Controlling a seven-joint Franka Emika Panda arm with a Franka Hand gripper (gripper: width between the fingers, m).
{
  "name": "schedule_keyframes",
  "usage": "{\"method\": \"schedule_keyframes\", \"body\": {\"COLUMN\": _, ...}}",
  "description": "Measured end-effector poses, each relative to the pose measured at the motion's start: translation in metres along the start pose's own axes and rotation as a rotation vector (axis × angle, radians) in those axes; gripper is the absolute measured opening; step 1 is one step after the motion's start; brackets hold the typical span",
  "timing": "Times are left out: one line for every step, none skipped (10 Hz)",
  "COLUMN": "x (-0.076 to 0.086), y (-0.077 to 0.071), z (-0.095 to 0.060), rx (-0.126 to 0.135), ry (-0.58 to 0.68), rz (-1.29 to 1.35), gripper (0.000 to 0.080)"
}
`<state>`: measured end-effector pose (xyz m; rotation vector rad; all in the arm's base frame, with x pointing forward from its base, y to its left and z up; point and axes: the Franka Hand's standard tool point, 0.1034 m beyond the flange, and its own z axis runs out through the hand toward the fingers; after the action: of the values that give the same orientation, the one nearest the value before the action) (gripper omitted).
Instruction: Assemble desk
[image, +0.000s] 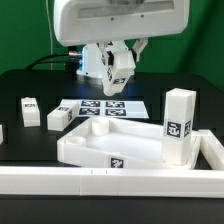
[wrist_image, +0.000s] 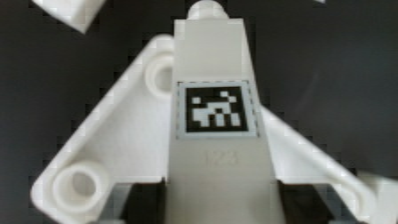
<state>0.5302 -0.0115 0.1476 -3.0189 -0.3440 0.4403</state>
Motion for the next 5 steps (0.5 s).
{"method": "schedule_keyframes", "body": {"x": 0.0111, "y": 0.0034, "z": -0.0035, "rx": -0.029, "ry": 0.092, "rz": -0.012, "gripper": 0.0290}}
{"method": "schedule_keyframes", "body": {"x": 0.0093, "y": 0.0046, "z": -0.0024, "rx": -0.038, "ry": 0.171, "rz": -0.005, "gripper": 0.0290}}
{"method": "schedule_keyframes", "body": {"x": 0.0095, "y": 0.0074, "z": -0.0026, "rx": -0.052, "ry": 0.233, "rz": -0.004, "gripper": 0.0290}}
{"method": "schedule_keyframes", "body": {"x": 0.0120, "y": 0.0107, "z": -0.0031, "rx": -0.069, "ry": 0.314, "rz": -0.001, "gripper": 0.0290}}
{"method": "schedule_keyframes", "body": {"x": 0.0107, "y": 0.0124, "z": -0.0022, "rx": -0.073, "ry": 0.366, "rz": 0.008, "gripper": 0.0290}}
